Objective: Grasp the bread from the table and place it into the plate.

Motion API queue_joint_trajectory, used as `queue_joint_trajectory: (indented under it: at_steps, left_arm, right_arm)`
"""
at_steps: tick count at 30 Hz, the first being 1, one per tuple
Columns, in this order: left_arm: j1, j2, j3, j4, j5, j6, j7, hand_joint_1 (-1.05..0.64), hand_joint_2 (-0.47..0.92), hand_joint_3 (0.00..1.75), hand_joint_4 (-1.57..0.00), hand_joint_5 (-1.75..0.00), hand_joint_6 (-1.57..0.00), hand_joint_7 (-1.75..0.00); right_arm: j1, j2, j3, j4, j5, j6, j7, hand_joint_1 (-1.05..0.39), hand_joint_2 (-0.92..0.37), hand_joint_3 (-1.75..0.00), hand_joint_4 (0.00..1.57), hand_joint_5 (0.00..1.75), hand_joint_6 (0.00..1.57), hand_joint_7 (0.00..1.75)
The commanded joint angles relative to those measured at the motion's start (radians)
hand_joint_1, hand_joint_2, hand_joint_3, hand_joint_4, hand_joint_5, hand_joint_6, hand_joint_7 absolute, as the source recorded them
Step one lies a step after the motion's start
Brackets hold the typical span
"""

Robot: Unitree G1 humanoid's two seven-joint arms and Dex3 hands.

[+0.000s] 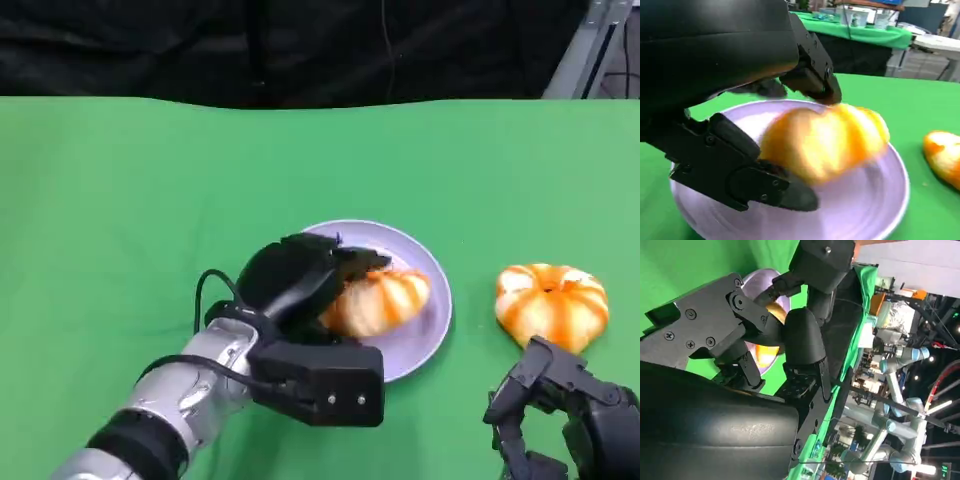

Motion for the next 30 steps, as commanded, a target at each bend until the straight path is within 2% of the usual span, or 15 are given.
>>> queue_joint_trajectory:
  at_steps: [1,4,5,7,10,15,26,27,28,29,30]
  left_arm:
    - [0.012,0.021,-0.005,-0.026,0.003,0.02,-0.019,-0.98,0.92,0.51,0.0,0.0,-0.3,-0.01]
    - [0.021,0.03,-0.005,-0.06,0.003,0.046,-0.045,-0.98,0.92,0.51,0.0,0.0,-0.3,0.0]
    - [0.029,0.036,-0.003,-0.087,0.001,0.064,-0.067,-1.02,0.92,0.6,0.0,0.0,-0.23,0.0]
    - [0.047,0.044,0.01,-0.139,-0.018,0.091,-0.111,-1.04,0.92,0.65,0.0,0.0,-0.19,0.0]
    - [0.079,0.049,0.041,-0.211,-0.062,0.109,-0.161,-1.05,0.92,0.62,0.0,0.0,-0.18,0.0]
    - [0.126,0.046,0.088,-0.284,-0.11,0.089,-0.145,-0.97,0.92,0.45,-0.03,-0.02,-0.28,-0.03]
    - [0.132,0.045,0.093,-0.294,-0.107,0.092,-0.151,-0.97,0.92,0.44,-0.03,-0.02,-0.29,-0.02]
    - [0.179,0.052,0.171,-0.398,-0.282,0.066,-0.249,-0.76,0.92,0.46,-0.23,-0.12,-0.43,-0.09]
    - [0.216,0.058,0.231,-0.479,-0.416,0.047,-0.326,-0.3,0.83,0.66,-0.59,-0.42,-0.73,-0.2]
    - [0.27,0.074,0.298,-0.604,-0.592,0.093,-0.442,-0.07,0.74,0.83,-0.76,-0.6,-0.9,-0.23]
    - [0.306,0.086,0.34,-0.688,-0.705,0.134,-0.52,0.01,0.65,1.03,-0.85,-1.04,-1.06,-0.46]
  right_arm:
    - [0.006,-0.003,-0.001,-0.007,0.017,0.003,0.0,-0.17,-0.57,-1.07,0.8,1.75,0.73,1.57]
    - [0.007,-0.004,-0.002,-0.008,0.015,0.003,-0.001,-0.17,-0.57,-1.07,0.8,1.75,0.73,1.57]
    - [0.008,-0.004,-0.002,-0.01,0.013,0.005,-0.002,-0.16,-0.57,-1.08,0.8,1.75,0.73,1.57]
    - [0.008,-0.005,-0.003,-0.01,0.012,0.005,-0.001,-0.16,-0.57,-1.09,0.81,1.75,0.74,1.57]
    - [0.009,-0.004,-0.003,-0.008,0.013,0.004,-0.003,-0.16,-0.56,-1.1,0.81,1.75,0.74,1.57]
    - [0.01,-0.004,-0.004,-0.006,0.013,0.002,-0.003,-0.15,-0.56,-1.1,0.81,1.75,0.73,1.57]
    - [0.01,-0.004,-0.003,-0.006,0.013,0.002,-0.003,-0.15,-0.56,-1.11,0.81,1.75,0.73,1.57]
    - [0.01,-0.004,-0.004,-0.005,0.015,0.001,-0.002,-0.15,-0.56,-1.11,0.81,1.75,0.73,1.57]
    - [0.01,-0.004,-0.004,-0.005,0.016,0.001,-0.002,-0.15,-0.56,-1.11,0.81,1.75,0.73,1.57]
    - [0.009,-0.004,-0.004,-0.003,0.017,-0.002,-0.002,-0.15,-0.56,-1.11,0.81,1.75,0.73,1.57]
    - [0.008,-0.004,-0.004,-0.001,0.017,-0.005,-0.001,-0.15,-0.56,-1.11,0.81,1.75,0.73,1.57]
